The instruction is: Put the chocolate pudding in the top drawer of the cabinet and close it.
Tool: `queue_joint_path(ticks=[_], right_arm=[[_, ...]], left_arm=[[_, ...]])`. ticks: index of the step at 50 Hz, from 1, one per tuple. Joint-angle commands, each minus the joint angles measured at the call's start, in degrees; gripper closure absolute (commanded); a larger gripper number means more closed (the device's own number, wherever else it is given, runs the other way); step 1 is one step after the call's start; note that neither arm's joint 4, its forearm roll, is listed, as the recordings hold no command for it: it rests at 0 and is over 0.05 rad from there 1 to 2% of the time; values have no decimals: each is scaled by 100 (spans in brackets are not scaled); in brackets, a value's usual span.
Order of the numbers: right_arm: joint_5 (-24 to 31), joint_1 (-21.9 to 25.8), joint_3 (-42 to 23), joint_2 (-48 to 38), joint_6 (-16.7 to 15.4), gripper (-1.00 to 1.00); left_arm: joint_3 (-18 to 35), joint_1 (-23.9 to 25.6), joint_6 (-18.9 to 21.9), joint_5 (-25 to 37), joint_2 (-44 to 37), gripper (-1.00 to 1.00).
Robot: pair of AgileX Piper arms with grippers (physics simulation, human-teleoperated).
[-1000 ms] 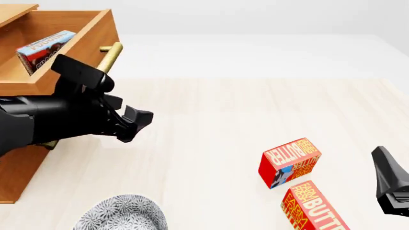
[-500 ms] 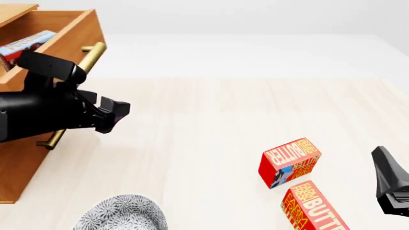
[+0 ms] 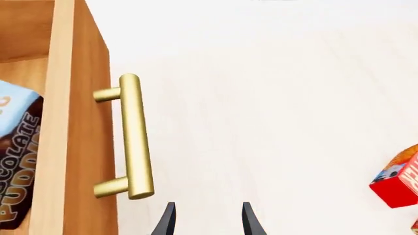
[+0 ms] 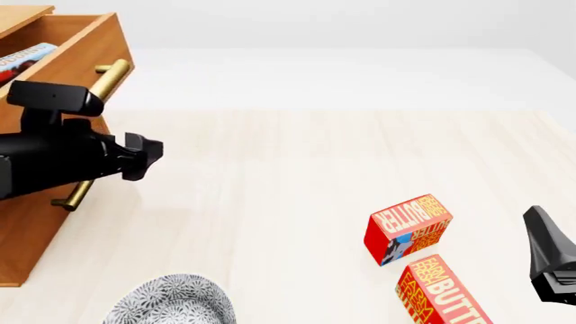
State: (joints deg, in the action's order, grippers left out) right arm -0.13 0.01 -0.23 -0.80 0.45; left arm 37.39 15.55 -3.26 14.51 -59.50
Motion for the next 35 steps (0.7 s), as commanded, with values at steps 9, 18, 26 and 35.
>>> queue_joint_path(ticks=[9, 18, 26, 35], right_arm=[[0, 0, 0, 0, 1, -100], [0, 0, 0, 0, -2, -100], [0, 0, 0, 1, 0, -100], [0, -1, 0, 0, 0, -100]], left_arm=[[-33, -741, -169, -232, -223, -100], [-9, -1013, -217, -298, -289, -100], [-51, -1200, -567, -651, -743, -100], [-60, -1533, -549, -916, -1067, -100]])
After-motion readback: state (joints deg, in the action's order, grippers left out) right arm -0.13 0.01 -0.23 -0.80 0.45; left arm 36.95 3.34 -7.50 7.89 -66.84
